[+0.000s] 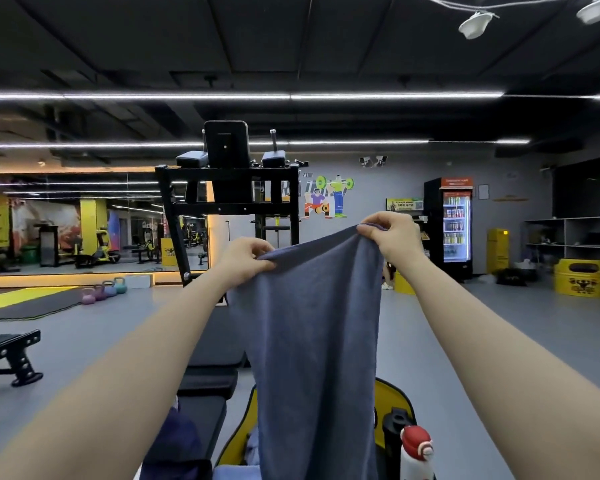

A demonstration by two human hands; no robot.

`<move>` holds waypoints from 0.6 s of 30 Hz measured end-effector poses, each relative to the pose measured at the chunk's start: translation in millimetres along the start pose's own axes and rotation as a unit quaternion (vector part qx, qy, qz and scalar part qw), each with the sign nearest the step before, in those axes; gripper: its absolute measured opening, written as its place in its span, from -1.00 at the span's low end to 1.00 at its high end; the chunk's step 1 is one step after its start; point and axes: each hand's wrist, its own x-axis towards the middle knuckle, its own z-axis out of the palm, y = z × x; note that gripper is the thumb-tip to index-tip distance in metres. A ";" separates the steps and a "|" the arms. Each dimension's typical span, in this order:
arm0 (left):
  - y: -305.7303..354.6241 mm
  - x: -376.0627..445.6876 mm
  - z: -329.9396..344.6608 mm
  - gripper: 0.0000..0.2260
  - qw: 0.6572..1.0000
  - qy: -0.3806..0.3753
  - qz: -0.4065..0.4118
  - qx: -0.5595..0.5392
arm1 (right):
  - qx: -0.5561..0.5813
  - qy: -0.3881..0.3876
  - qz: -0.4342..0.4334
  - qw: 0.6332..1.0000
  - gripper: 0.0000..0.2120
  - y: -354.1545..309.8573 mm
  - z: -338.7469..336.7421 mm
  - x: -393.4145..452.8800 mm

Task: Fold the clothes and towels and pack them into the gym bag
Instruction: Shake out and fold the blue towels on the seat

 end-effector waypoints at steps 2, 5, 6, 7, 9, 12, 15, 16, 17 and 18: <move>-5.3 -4.5 -0.5 -0.88 0.998 0.059 0.004 -0.017 | -0.005 0.031 0.009 0.999 -0.87 3.4 -3.2 -1.5; -11.3 -9.8 0.5 -0.90 0.991 0.128 -0.008 -0.034 | -0.014 0.057 0.011 0.998 -0.86 7.9 -7.2 -4.9; -12.8 -10.8 0.1 -0.91 0.988 0.145 -0.016 -0.044 | -0.018 0.065 0.014 0.998 -0.85 8.9 -9.5 -6.1; -13.0 -12.0 -0.9 -0.91 0.986 0.158 -0.020 -0.055 | -0.024 0.074 0.017 0.997 -0.85 9.8 -12.2 -7.4; -10.2 -13.9 -3.2 -0.91 0.983 0.172 -0.015 -0.065 | -0.036 0.091 0.022 0.995 -0.86 12.5 -18.0 -9.4; 0.8 -15.4 -5.3 -0.92 0.977 0.200 0.011 -0.078 | -0.044 0.109 0.023 0.993 -0.86 10.8 -27.2 -15.4; 12.3 -15.7 -7.7 -0.91 0.966 0.225 0.033 -0.124 | -0.029 0.127 0.017 0.991 -0.81 4.1 -36.6 -22.3; 15.1 -15.6 -9.0 -0.91 0.963 0.227 0.037 -0.137 | -0.030 0.131 0.013 0.991 -0.81 1.9 -40.3 -24.3; 18.3 -15.8 -10.8 -0.91 0.962 0.230 0.038 -0.144 | -0.030 0.133 0.009 0.991 -0.80 -0.5 -44.0 -25.8; 21.6 -16.2 -12.9 -0.91 0.961 0.234 0.040 -0.144 | -0.029 0.134 0.007 0.991 -0.80 -2.6 -48.1 -27.0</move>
